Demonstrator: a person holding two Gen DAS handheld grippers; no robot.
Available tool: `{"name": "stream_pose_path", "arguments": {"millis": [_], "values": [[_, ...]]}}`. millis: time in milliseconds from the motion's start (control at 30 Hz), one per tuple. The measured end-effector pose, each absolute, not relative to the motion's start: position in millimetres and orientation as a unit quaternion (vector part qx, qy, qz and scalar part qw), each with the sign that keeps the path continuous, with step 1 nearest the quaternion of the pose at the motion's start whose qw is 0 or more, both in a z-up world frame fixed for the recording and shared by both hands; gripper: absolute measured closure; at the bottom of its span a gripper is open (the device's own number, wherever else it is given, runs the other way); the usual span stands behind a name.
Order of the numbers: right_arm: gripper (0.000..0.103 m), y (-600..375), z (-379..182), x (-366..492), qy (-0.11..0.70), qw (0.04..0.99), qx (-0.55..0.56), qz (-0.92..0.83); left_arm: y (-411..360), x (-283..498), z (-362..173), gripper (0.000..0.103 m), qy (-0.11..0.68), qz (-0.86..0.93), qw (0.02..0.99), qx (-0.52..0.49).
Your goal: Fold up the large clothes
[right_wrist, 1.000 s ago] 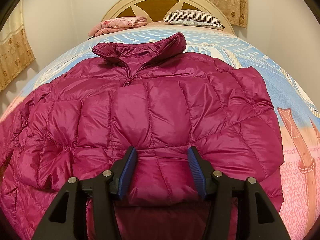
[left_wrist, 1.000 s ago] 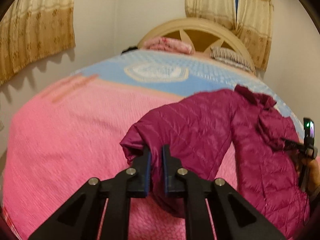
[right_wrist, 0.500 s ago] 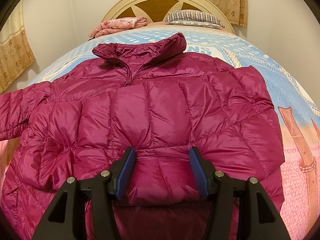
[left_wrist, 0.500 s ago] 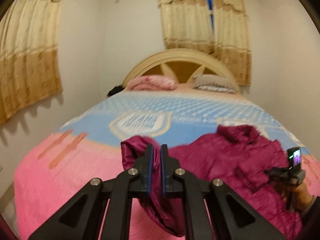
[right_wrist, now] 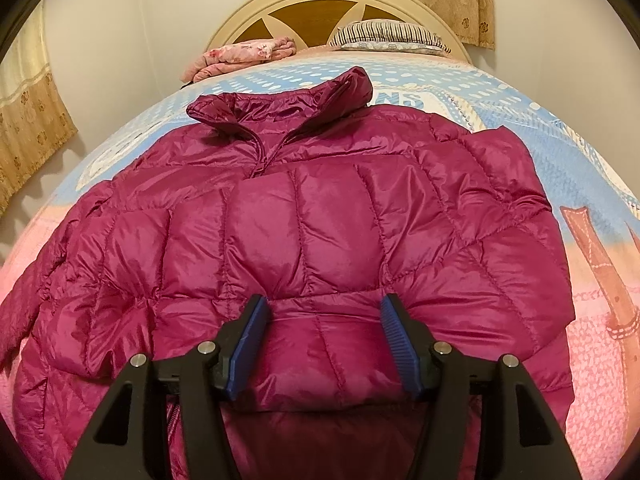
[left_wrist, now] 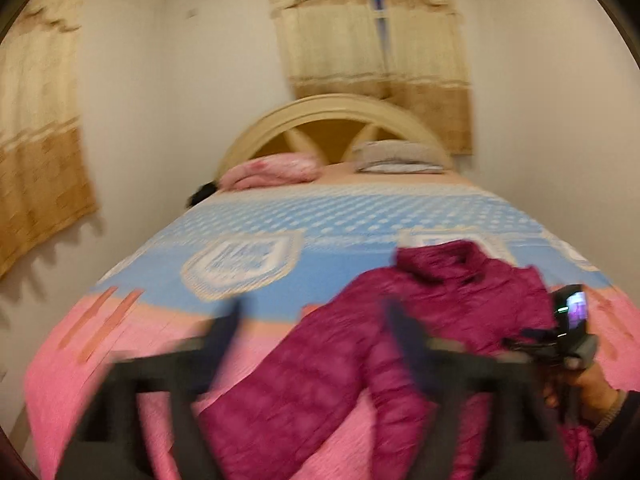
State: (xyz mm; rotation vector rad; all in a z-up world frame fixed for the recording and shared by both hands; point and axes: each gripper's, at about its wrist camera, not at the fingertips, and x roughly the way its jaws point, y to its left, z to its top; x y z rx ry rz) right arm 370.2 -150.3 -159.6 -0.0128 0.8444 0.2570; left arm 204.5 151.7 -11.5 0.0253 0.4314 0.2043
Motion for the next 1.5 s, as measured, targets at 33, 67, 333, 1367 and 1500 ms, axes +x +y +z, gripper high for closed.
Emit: {"name": "stream_pose_path", "arguments": {"millis": [33,67,333,1367,1500], "values": [[0.041,-149.1,-159.5,370.5,0.408,0.904,-0.006,0.125,157.4,197.3,-16.0,0.001,0.212,0.112,0.971,0.009],[0.041,-150.6,-159.7,369.8,0.408,0.904,-0.005,0.126,164.7,189.9,-22.3,0.001,0.217,0.118,0.969,0.005],[0.040,-149.7,-159.7,369.1,0.407,0.905,-0.008,0.124,236.9,170.6,-126.1,0.001,0.339,0.180,0.919,-0.092],[0.039,-153.4,-159.1,367.2,0.404,0.907,-0.003,0.122,90.4,237.5,-0.2,0.094,0.173,0.013,0.981,0.089],[0.039,-155.9,-158.7,366.6,0.403,0.907,0.005,0.124,45.9,263.4,-16.7,0.094,0.191,-0.040,0.973,0.124]]}}
